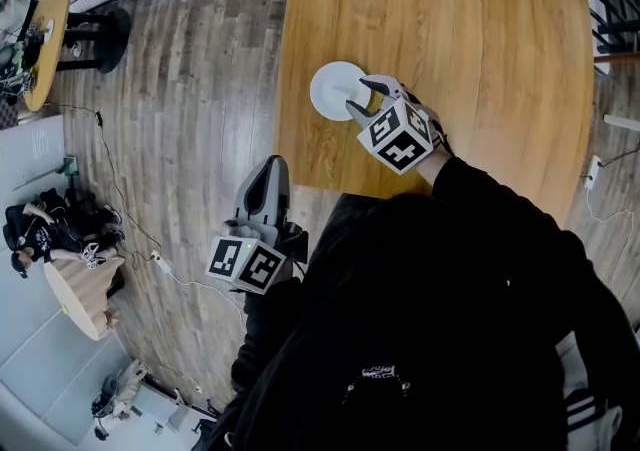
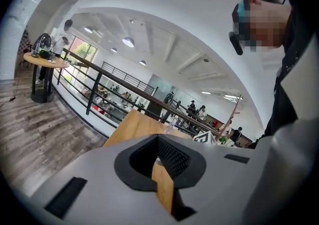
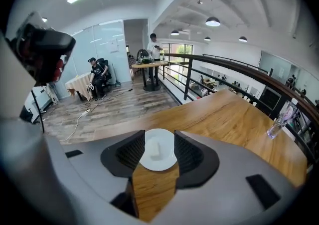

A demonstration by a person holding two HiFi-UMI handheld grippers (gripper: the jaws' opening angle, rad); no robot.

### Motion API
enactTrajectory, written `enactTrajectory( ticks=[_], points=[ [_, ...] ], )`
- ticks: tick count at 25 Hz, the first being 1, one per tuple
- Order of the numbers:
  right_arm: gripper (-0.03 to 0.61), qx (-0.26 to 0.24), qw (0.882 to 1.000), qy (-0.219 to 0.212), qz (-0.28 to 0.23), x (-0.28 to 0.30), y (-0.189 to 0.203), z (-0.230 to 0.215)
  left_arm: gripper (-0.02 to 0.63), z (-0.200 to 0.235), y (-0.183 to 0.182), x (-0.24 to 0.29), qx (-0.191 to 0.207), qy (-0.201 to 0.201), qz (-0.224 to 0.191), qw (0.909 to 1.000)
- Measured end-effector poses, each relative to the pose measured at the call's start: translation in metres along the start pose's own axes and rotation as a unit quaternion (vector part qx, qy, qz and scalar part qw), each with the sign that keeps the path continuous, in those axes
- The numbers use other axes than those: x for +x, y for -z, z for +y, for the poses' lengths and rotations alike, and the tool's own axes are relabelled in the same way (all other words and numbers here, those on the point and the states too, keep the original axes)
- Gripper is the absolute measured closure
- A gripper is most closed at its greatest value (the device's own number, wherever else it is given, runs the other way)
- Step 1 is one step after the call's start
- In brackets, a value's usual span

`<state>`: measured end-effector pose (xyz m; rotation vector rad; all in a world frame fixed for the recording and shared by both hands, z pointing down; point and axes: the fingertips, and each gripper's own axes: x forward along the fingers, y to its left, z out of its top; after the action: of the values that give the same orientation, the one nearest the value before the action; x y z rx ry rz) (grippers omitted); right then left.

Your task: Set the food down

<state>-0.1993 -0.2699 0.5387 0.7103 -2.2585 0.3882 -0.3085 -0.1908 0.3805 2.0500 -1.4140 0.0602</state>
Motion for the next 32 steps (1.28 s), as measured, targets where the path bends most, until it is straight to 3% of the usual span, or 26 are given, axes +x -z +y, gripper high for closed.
enactTrajectory(
  ticks=[8,12,16,19,25,32],
  points=[
    [0.518,0.088,0.990,-0.010,-0.110,-0.107,-0.019,-0.031,0.617,-0.047,-0.025,0.041,0.047,0.090,0.000,0.9948],
    [0.539,0.162,0.972,-0.004,-0.172,-0.161,-0.020,-0.067,0.617,-0.070,-0.031,0.062,0.060,0.135,0.003,0.9890],
    [0.554,0.190,0.958,0.023,-0.212,-0.220,-0.025,-0.091,0.617,-0.105,-0.041,0.070,0.076,0.184,0.013,0.9798],
    [0.558,0.227,0.941,0.029,-0.249,-0.258,-0.028,-0.097,0.617,-0.128,-0.047,0.074,0.088,0.217,0.019,0.9720],
    [0.558,0.239,0.922,0.023,-0.305,-0.292,-0.045,-0.075,0.617,-0.161,-0.049,0.084,0.116,0.261,0.030,0.9579],
    [0.560,0.212,0.925,-0.019,-0.316,-0.268,-0.081,-0.010,0.617,-0.177,-0.050,0.079,0.140,0.286,0.041,0.9471]
  ],
)
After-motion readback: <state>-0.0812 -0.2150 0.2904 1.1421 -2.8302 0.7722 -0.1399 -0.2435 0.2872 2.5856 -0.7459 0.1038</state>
